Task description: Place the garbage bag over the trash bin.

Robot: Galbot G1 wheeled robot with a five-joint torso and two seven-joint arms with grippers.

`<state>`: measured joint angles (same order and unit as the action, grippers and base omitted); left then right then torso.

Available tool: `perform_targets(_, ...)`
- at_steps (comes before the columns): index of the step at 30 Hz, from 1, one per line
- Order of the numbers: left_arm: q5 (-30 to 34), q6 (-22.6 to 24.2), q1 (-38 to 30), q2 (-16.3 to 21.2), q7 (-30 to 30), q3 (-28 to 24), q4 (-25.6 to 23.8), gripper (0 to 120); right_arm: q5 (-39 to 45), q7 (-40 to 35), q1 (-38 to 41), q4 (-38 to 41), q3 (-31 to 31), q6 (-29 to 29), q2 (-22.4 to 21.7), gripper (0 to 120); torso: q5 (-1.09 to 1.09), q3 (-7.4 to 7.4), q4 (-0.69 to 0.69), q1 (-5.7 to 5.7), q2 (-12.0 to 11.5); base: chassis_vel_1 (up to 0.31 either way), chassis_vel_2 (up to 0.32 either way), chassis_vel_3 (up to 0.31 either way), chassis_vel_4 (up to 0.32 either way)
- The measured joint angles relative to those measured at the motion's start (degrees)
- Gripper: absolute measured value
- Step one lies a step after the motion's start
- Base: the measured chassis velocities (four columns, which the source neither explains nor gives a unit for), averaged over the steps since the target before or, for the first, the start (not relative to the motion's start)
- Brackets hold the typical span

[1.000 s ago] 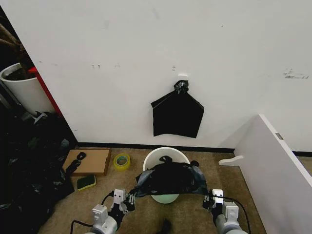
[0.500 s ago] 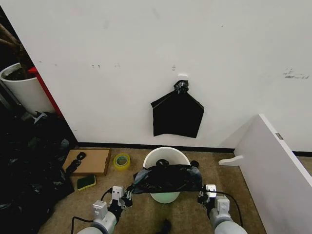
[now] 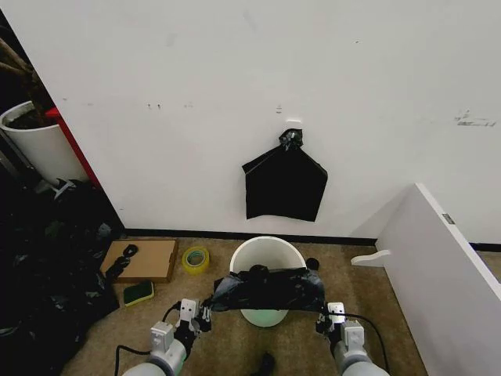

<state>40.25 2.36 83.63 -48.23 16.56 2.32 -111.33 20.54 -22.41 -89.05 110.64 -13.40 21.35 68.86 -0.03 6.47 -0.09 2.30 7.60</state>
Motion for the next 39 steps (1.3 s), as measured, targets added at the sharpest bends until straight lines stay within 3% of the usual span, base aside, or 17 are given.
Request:
perform_targets(11, -0.4, 0.5, -0.9, -2.1, 1.5, 0.9, 2.0, 0, -1.9, -0.8, 2.1, -2.5, 1.0, -0.8, 0.7, 0, 0.0, 0.0, 0.0, 0.0, 0.0, 0.0, 0.0, 0.0, 0.0)
perform_targets(20, -0.3, 1.4, -0.7, -2.8, 1.7, 1.6, 0.9, 0, -2.0, -0.3, 0.3, -0.5, 1.3, -1.4, 0.3, 0, 0.0, 0.0, 0.01, 0.0, 0.0, 0.0, 0.0, 0.0, 0.0)
perform_targets(25, 0.1, 2.1, 0.3, -2.2, 2.0, 2.0, -0.5, 12, -2.2, -0.2, -1.5, 0.9, 1.3, -1.7, -0.1, 17, 0.01, 0.0, 0.0, 0.0, 0.0, 0.0, 0.0, 0.0, 0.0)
perform_targets(27, 0.1, 2.3, 1.1, -1.8, 2.2, 2.3, -1.2, 23, -2.7, 0.2, -3.7, 2.1, 1.0, -2.6, -0.2, 26, 0.01, 0.0, 0.0, 0.0, 0.0, 0.0, 0.0, 0.0, 0.0)
perform_targets(29, 0.1, 2.3, 1.2, -1.7, 2.2, 2.4, -1.3, 25, -2.8, 0.3, -4.0, 2.2, 0.9, -2.8, -0.2, 30, 0.0, 0.0, 0.0, 0.0, 0.0, 0.0, 0.0, 0.0, 0.0)
perform_targets(35, 0.2, 2.2, 2.4, -0.8, 2.2, 2.9, -2.8, 54, -4.9, 2.3, -9.3, 3.1, -0.3, -8.6, -0.1, 57, 0.0, 0.0, -0.01, -0.01, 0.0, 0.0, 0.0, 0.0, 0.0)
perform_targets(37, 0.2, 2.2, 2.7, -0.8, 2.2, 3.0, -2.9, 55, -4.9, 2.5, -9.6, 3.1, -0.4, -9.2, -0.1, 60, 0.0, 0.0, -0.01, -0.02, 0.0, 0.0, 0.0, 0.0, 0.0)
perform_targets(39, -0.2, 2.0, 3.4, -0.8, 2.2, 3.2, -3.1, 67, -4.8, 3.7, -10.3, 3.1, -0.6, -11.5, -0.1, 68, 0.0, 0.0, 0.01, -0.02, 0.0, 0.0, 0.0, 0.0, 0.0)
